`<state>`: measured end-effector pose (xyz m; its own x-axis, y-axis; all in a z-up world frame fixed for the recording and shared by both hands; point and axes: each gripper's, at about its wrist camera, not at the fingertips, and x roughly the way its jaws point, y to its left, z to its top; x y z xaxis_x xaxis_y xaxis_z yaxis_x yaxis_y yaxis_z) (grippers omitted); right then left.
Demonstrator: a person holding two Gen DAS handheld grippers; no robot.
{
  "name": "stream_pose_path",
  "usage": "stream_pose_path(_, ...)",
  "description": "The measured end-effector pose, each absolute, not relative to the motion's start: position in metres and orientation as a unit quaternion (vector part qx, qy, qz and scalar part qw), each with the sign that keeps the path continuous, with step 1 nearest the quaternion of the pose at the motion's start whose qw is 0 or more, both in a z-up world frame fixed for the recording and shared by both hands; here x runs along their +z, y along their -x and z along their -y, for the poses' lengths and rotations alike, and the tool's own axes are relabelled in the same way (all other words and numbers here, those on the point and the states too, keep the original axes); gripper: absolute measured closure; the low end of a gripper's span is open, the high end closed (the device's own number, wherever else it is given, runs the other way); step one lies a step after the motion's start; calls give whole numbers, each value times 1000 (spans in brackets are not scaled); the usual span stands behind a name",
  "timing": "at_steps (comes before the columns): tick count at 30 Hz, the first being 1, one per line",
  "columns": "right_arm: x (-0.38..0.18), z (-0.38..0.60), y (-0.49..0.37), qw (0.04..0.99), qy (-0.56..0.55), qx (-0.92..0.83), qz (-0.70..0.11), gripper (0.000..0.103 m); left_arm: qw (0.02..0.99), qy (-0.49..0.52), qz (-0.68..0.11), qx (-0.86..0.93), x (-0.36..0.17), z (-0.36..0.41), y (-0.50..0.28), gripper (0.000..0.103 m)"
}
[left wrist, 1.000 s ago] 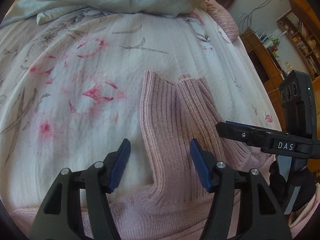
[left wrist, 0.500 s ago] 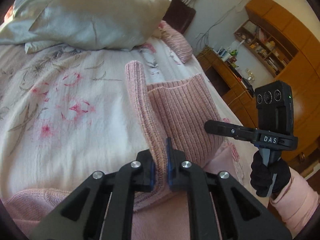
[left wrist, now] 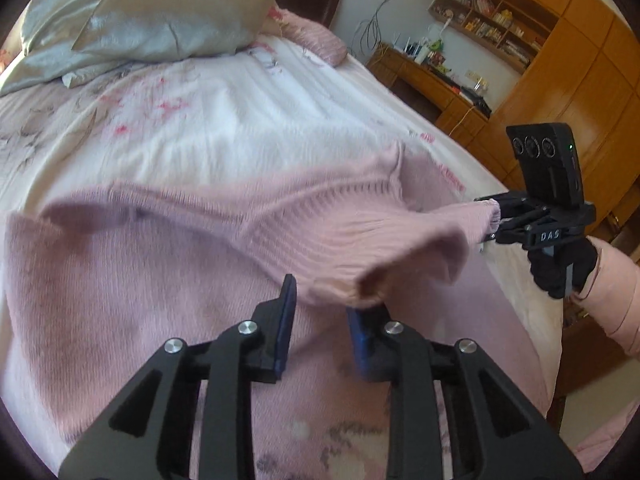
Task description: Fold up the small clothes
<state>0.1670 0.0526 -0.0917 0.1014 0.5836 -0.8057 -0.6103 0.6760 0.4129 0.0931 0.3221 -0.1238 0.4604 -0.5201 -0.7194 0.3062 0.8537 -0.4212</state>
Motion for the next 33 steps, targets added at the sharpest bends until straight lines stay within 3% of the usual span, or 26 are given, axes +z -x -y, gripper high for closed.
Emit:
stream_pose_path(4, -71, -47, -161, 748, -29, 410, -521, 70, 859, 147, -422, -249, -98, -327, -86, 77)
stream_pose_path(7, -45, -57, -163, 760, -62, 427, -486, 61, 869, 172, -387, -256, -73, -312, -86, 60)
stream_pose_path(8, -43, -64, -166, 761, -63, 423, -487, 60, 867, 169, -390, -261, -71, -303, -90, 59)
stream_pose_path(15, -106, -102, -164, 749, 18, 346, -566, 65, 839, 94, -495, -207, -128, -266, -104, 65)
stream_pose_path(19, -129, -102, -160, 751, 34, 318, -578, 75, 831, 109, -513, -188, -149, -277, -102, 62)
stream_pose_path(24, -128, -97, -162, 751, -7, 307, -584, 74, 827, 98, -528, -166, -148, -279, -94, 64)
stream_pose_path(27, -94, -74, -144, 760, -60, 326, -559, 61, 832, 115, -523, -149, -124, -296, -67, 63)
stream_pose_path(29, -72, -55, -119, 770, -68, 328, -543, 51, 834, 128, -519, -134, -107, -310, -35, 54)
stream_pose_path(33, -58, -12, -53, 774, -63, 295, -556, 48, 819, 150, -546, -92, -93, -332, 42, 50)
